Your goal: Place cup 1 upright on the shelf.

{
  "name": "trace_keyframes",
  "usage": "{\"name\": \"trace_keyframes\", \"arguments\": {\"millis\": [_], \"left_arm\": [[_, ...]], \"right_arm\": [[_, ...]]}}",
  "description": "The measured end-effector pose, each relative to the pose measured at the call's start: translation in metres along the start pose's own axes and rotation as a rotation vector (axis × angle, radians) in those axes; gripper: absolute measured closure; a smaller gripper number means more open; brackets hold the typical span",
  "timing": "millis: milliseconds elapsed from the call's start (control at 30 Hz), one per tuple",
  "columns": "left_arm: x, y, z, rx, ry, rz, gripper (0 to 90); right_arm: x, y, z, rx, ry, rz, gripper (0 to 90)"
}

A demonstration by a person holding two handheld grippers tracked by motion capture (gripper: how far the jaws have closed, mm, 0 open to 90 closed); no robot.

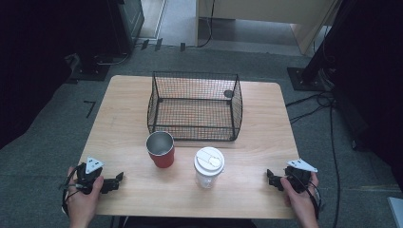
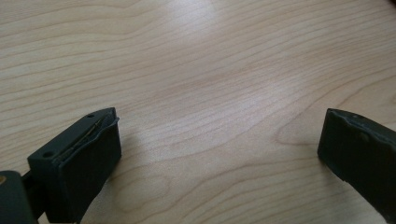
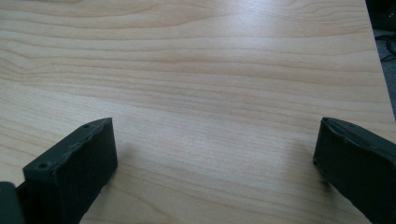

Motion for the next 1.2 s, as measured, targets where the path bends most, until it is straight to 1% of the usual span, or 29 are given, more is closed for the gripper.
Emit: {"name": "trace_keyframes", "arguments": {"millis": [33,67,100,133,167,233,333,467,533,600,633,667,800,900,933,1000,1067,1200], "left_arm": [[-0.001,0.0,0.0,-0.003,0.009,-0.002,0.0],[-0.004,0.001,-0.002,-0.017,0.034,0.011,0.0],[-0.004,0.001,-0.002,-0.017,0.034,0.011,0.0],[-0.008,0.002,-0.003,-0.038,0.02,0.021,0.0],[-0.011,0.003,-0.004,-0.055,0.003,0.013,0.0],[-0.018,0.006,-0.007,-0.076,-0.017,0.012,0.0],[-0.027,0.01,-0.013,-0.105,-0.044,0.022,0.0],[-0.041,0.02,-0.026,-0.161,-0.106,0.035,0.0],[-0.048,0.025,-0.031,-0.177,-0.125,0.033,0.0],[-0.056,0.028,-0.034,-0.188,-0.15,0.045,0.0],[-0.065,0.032,-0.035,-0.199,-0.174,0.059,0.0],[-0.065,0.032,-0.035,-0.199,-0.174,0.059,0.0],[-0.086,0.04,-0.033,-0.207,-0.228,0.08,0.0],[-0.098,0.045,-0.031,-0.203,-0.26,0.081,0.0],[-0.102,0.047,-0.029,-0.203,-0.266,0.087,0.0],[-0.108,0.052,-0.025,-0.21,-0.237,0.083,0.0],[-0.113,0.057,-0.023,-0.214,-0.236,0.077,0.0],[-0.124,0.069,-0.018,-0.212,-0.218,0.093,0.0]], "right_arm": [[0.0,0.0,0.0,0.0,0.0,0.0,0.0],[0.0,0.0,0.0,0.001,-0.003,0.002,0.0],[0.0,0.0,0.0,0.001,-0.003,0.002,0.0],[0.0,0.0,0.0,0.0,-0.003,0.002,0.0],[0.0,0.0,0.0,0.0,-0.002,0.002,0.0],[0.0,0.0,0.0,0.0,-0.002,0.002,0.0],[0.001,0.0,0.0,0.001,-0.007,0.008,0.0],[0.001,0.001,0.001,0.002,-0.011,0.013,0.0],[0.001,0.001,0.001,0.003,-0.011,0.013,0.0],[0.001,0.001,0.001,0.002,-0.011,0.014,0.0],[0.001,0.001,0.001,0.002,-0.011,0.014,0.0],[0.001,0.001,0.001,0.002,-0.011,0.014,0.0],[0.001,0.001,0.001,0.002,-0.009,0.013,0.0],[0.001,0.001,0.001,0.002,-0.008,0.008,0.0],[0.001,0.001,0.001,0.001,-0.008,0.008,0.0],[0.001,0.001,0.001,0.001,-0.007,0.007,0.0],[0.001,0.001,0.001,0.001,-0.008,0.007,0.0],[0.001,0.002,0.002,0.001,-0.011,0.008,0.0]]}}
Point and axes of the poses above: each handheld gripper's, and its own axes: z roughly forward along the jaws, y roughly out of its top, x roughly to its left, the point moved 4 cm from there along z, roughly forward along the jaws, and after that the axes turned 4 degrees about -z, right-handed, at the moved point
